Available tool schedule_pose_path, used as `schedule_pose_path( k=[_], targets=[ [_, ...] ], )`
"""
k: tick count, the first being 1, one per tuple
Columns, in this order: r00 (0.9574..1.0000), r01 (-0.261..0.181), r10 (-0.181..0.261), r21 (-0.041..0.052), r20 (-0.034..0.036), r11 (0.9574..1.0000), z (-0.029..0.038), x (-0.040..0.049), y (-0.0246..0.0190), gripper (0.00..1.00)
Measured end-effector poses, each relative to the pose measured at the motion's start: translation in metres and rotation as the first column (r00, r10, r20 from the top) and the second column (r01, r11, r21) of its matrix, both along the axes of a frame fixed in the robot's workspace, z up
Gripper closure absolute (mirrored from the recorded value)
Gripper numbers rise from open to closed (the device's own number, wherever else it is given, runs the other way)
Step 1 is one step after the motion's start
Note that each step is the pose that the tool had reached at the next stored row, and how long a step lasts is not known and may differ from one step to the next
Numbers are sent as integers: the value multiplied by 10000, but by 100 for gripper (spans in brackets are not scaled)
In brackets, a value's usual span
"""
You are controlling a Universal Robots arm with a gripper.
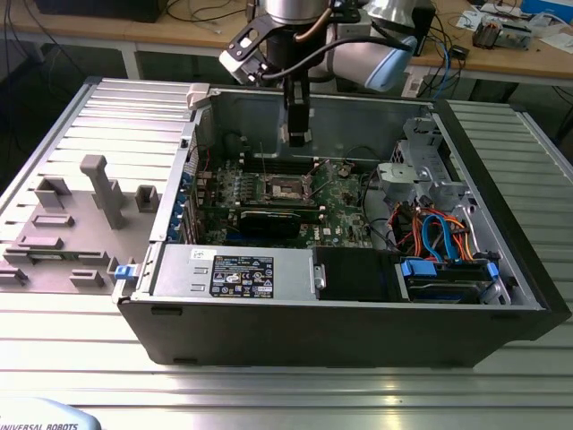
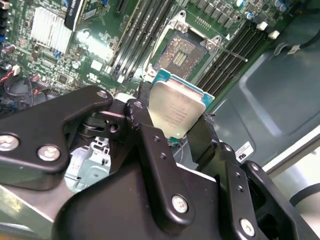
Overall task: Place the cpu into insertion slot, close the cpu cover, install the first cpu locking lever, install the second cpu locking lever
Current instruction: 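Place the cpu into insertion slot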
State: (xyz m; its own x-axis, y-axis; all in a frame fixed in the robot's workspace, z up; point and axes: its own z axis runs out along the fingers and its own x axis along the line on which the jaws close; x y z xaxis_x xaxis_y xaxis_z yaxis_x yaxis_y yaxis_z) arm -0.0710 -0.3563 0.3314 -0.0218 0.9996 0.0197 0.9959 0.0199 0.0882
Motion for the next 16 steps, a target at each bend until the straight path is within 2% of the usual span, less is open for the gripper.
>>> schedule_pose_path(
  k=[7, 10, 12, 16],
  targets=[
    [10000, -1, 1, 0, 0, 10000, -215, -4, 56, 46],
    [10000, 0, 0, -5, 5, 10000, -275, -4, 63, 46],
    [10000, 2, -2, -11, 48, 10000, -293, -4, 64, 46],
    [10000, 0, 0, -12, 64, 10000, -401, -4, 91, 46]
  ],
)
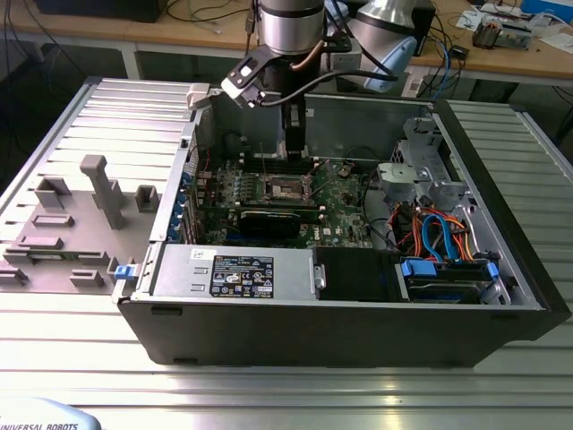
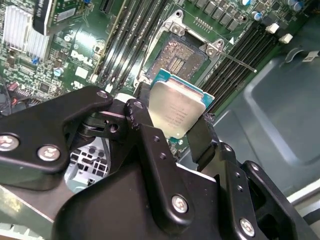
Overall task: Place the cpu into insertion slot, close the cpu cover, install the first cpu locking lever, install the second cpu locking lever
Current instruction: 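Place the cpu into insertion slot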
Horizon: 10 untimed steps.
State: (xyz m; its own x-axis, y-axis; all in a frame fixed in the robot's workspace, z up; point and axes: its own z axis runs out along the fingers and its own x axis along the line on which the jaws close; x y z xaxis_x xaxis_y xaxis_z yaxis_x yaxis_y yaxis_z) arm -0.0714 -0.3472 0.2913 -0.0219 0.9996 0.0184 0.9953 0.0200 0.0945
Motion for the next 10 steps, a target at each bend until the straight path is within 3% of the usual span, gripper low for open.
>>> schedule_pose_path(
  k=[5, 10],
  targets=[
    [10000, -1, 1, -1, -1, 10000, -98, 0, 24, 46],
    [10000, 0, 0, -1, -1, 10000, -99, 0, 24, 46]
  ],
)
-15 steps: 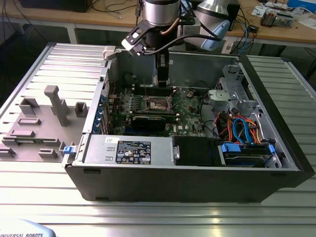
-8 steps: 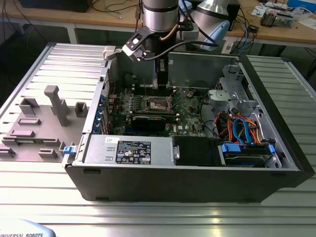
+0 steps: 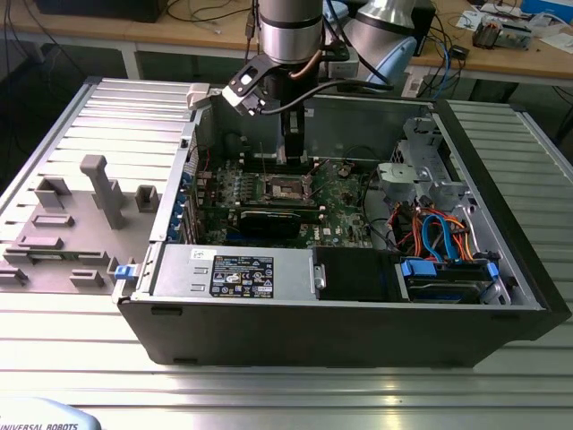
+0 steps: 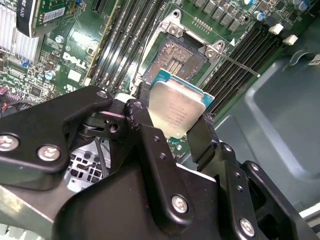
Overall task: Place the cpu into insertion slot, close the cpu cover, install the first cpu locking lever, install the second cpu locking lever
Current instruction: 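Place the cpu into insertion slot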
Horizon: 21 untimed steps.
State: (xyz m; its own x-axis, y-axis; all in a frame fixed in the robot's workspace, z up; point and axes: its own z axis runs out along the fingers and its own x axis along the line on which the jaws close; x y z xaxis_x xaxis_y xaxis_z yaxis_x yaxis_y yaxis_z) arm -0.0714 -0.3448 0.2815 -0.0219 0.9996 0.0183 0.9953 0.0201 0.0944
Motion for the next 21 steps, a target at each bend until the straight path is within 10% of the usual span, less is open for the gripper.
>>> schedule_pose_path(
  k=[21],
  targets=[
    [10000, 0, 0, -33, 14, 10000, -11, 0, 0, 46]
  ],
)
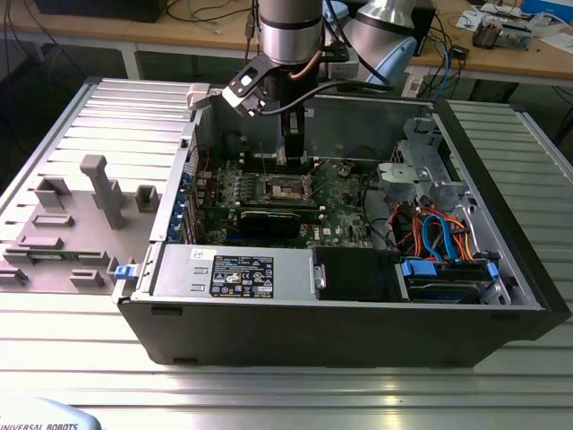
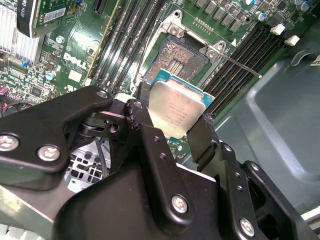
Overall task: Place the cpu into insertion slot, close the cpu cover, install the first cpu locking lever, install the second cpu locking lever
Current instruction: 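Place the cpu into insertion slot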
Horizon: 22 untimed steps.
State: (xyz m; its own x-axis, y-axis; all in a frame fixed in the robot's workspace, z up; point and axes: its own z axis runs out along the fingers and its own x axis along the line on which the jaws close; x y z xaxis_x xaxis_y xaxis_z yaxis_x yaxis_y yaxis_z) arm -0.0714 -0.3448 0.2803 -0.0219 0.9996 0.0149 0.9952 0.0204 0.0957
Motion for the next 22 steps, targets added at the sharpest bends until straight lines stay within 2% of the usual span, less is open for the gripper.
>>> schedule_pose_path(
  k=[10, 13, 15, 22],
  targets=[
    [10000, 0, 0, -1, 2, 10000, -6, 0, 1, 46],
    [10000, 0, 0, -3, 1, 10000, -56, 0, 0, 46],
    [10000, -2, 2, -3, 0, 10000, -129, 0, 0, 46],
    [10000, -18, 18, -3, 1, 10000, -289, 0, 0, 46]
  ],
)
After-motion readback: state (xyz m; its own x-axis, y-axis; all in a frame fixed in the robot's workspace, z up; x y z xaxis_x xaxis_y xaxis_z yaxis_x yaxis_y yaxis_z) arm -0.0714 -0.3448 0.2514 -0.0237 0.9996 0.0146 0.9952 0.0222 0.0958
